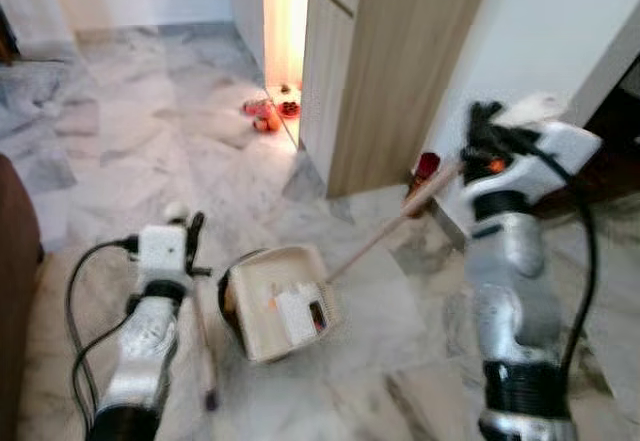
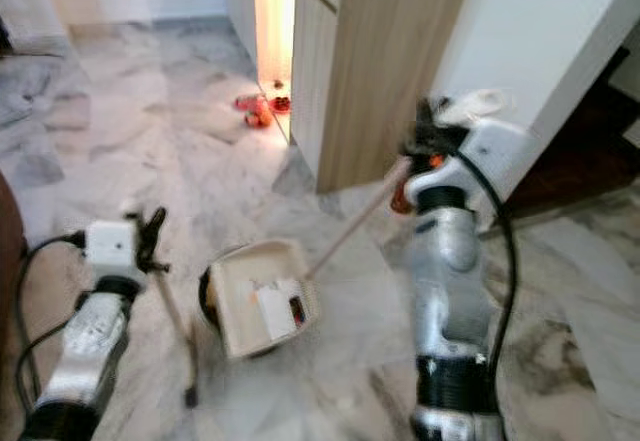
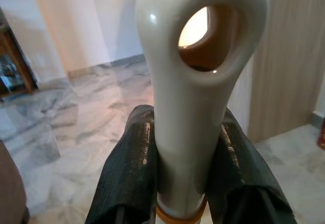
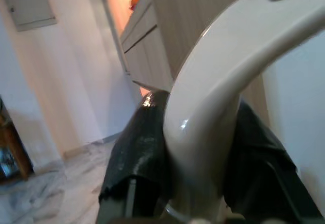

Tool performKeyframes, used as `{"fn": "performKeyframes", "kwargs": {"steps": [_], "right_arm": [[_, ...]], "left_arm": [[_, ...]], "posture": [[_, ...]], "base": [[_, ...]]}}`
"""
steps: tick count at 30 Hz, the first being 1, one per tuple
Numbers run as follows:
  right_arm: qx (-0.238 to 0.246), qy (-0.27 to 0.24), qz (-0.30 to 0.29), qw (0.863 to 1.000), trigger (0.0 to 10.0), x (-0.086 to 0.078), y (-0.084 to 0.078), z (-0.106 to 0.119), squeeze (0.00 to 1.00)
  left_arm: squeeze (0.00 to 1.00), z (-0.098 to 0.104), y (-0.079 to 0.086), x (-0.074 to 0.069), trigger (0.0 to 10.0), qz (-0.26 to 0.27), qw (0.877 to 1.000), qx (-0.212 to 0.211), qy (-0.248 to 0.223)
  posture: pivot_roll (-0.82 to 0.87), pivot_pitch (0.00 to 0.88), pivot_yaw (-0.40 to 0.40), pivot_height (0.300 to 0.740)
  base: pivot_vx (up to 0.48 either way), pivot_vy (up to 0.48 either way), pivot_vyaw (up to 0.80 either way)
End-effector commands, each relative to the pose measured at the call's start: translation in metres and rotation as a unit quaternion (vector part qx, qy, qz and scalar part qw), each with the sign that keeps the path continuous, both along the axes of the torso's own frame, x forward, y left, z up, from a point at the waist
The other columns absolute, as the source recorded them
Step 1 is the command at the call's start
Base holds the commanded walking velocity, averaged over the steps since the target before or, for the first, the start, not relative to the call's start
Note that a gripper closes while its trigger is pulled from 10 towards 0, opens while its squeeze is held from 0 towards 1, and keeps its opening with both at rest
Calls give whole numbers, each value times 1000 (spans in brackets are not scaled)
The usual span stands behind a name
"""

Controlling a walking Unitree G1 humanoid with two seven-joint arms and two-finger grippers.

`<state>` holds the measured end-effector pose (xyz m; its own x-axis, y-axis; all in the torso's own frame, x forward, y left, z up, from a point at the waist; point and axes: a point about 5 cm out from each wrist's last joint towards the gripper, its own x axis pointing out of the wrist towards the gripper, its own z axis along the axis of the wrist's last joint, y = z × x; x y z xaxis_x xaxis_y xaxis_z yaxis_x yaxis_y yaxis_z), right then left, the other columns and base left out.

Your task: Sweep floor

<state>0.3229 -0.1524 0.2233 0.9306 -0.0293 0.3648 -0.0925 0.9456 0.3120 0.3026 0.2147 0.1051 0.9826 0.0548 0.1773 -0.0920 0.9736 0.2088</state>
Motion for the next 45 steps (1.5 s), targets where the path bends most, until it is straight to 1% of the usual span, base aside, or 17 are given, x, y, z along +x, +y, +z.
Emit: {"fn": "performKeyframes", "kwargs": {"steps": [1, 11, 17, 20, 22, 24, 29, 31, 36, 39, 40, 42, 44, 45], "right_arm": [[10, -36, -17, 999, 10000, -3, -9, 15, 0], [14, -31, -19, 999, 10000, -2, -11, 12, 0], [17, -34, -16, 999, 10000, -3, -9, 13, 0], [17, -37, -13, 999, 10000, -3, -6, 13, 0], [9, -38, -11, 999, 10000, -4, -5, 13, 0], [-2, -40, -13, 999, 10000, -4, -5, 13, 0], [-11, -50, -14, 999, 10000, -7, -5, 15, 0], [-26, -62, 1, 998, 10000, -10, 5, 16, 0], [-47, -85, 18, 995, 10000, -15, 19, 19, 0], [-62, -106, 38, 992, 10000, -20, 34, 21, 0], [-62, -106, 38, 992, 10000, -20, 34, 21, 0], [-67, -119, 51, 989, 10000, -24, 46, 21, 0], [-56, -124, 55, 989, 10000, -27, 54, 20, 0], [-49, -130, 57, 989, 10000, -30, 61, 20, 0]], "left_arm": [[0, 8, -11, 4, 10000, -15, 1000, -3, -20], [0, 8, -11, 4, 10000, -17, 1000, -2, -18], [0, 8, -10, 4, 10000, -17, 1000, 1, -18], [0, 8, -8, 3, 10000, -18, 1000, 1, -18], [0, 7, -9, 3, 10000, -19, 1000, 0, -17], [0, 7, -9, 3, 10000, -21, 1000, 0, -17], [0, 6, -10, 3, 10000, -22, 1000, 0, -13], [0, 5, -10, 2, 10000, -23, 1000, 2, -12], [0, 6, -11, 3, 10000, -25, 1000, 2, -13], [0, 6, -11, 3, 10000, -25, 1000, 2, -13], [0, 6, -11, 3, 10000, -25, 1000, 2, -13], [0, 6, -12, 3, 10000, -27, 1000, 2, -14], [0, 6, -12, 3, 10000, -28, 1000, 3, -14], [0, 7, -13, 3, 10000, -30, 999, 5, -14]], "posture": [[86, 0, -56, 740], [83, 0, -55, 740], [84, 0, -51, 740], [87, 0, -51, 740], [86, 0, -50, 740], [86, 0, -50, 740], [77, 0, -45, 740], [77, 0, -44, 740], [80, 0, -43, 740], [80, 0, -43, 740], [80, 0, -43, 740], [77, 0, -43, 740], [76, 0, -42, 740], [79, 0, -43, 740]], "base": [[368, 0, 0], [368, 0, 0], [363, 0, 0], [0, 0, 0], [0, 0, 0], [0, 0, 0], [0, 0, 0], [0, 0, 0], [0, 0, 0], [0, 0, 0], [0, 0, 0], [0, 0, 0], [0, 0, 0], [0, 0, 0]]}}
